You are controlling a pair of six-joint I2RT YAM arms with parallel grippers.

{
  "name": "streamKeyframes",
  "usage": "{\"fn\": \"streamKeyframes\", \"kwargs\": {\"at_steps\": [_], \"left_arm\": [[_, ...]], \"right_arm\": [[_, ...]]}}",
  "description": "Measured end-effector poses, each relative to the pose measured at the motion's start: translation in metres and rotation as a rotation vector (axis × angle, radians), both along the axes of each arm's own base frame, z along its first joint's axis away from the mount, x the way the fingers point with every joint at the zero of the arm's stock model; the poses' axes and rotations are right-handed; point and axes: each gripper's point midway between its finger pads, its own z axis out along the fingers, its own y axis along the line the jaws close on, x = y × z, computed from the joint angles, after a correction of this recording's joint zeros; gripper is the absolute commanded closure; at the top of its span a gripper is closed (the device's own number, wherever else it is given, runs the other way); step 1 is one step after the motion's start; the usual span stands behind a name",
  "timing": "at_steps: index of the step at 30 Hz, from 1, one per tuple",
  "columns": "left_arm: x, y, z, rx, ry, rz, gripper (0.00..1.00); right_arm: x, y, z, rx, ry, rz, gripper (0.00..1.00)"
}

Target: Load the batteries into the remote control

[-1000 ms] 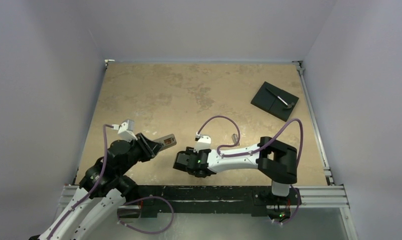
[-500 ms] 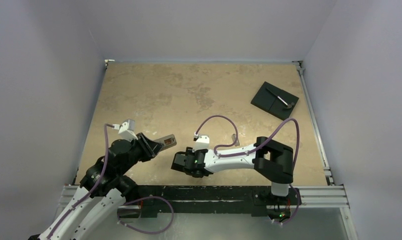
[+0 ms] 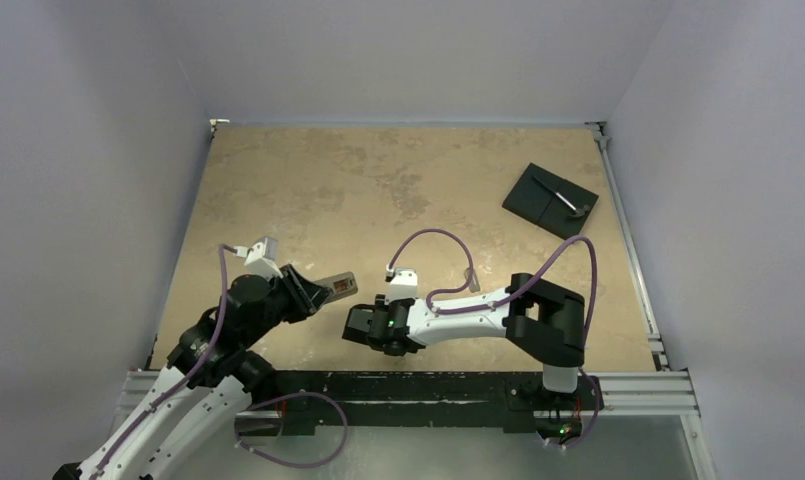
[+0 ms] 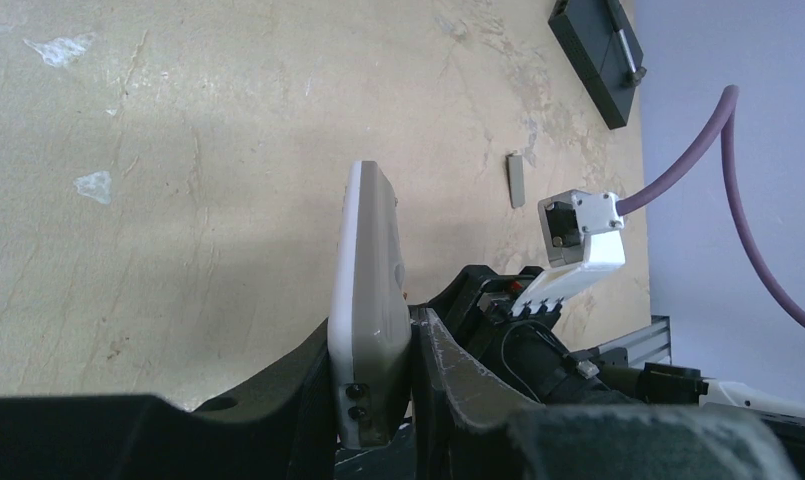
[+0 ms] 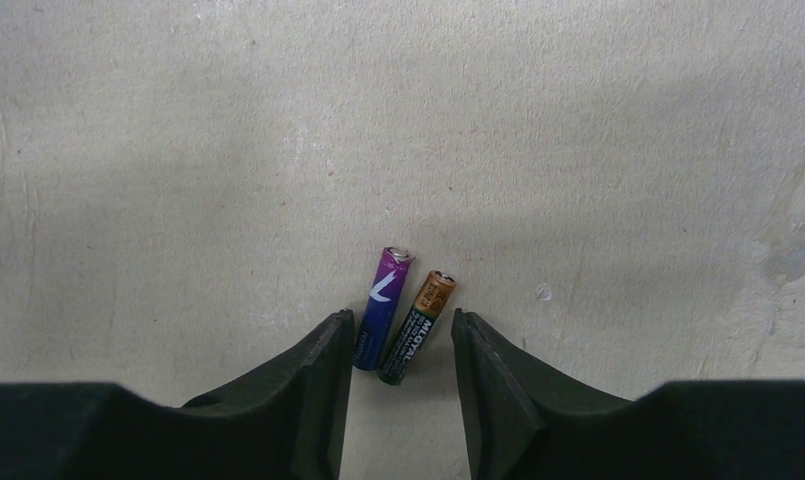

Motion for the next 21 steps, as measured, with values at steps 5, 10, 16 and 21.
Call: {"fn": "streamKeyframes", "kwargs": {"at_steps": [5,10,16,21], "left_arm": [[0.001,-0.004,-0.009,-0.005,0.022,-0.007,1.00],[0.002,-0.011,-0.023,-0.011,0.060,-0.022,1.00],[0.002,-0.018,-0.034,-0.018,0.093,-0.040,1.00],[0.000,-0.029,-0.047,-0.043,0.127,-0.080,1.00]], "right_arm": [[0.001,-0.004,-0.001,-0.023,-0.007,0.022,0.60],[0.004,-0.007,-0.001,-0.032,-0.013,0.046,0.66],[0.013,-0.022,0.000,-0.036,-0.026,0.071,0.79],[0.023,-0.035,0.005,-0.044,-0.039,0.082,0.91]]}}
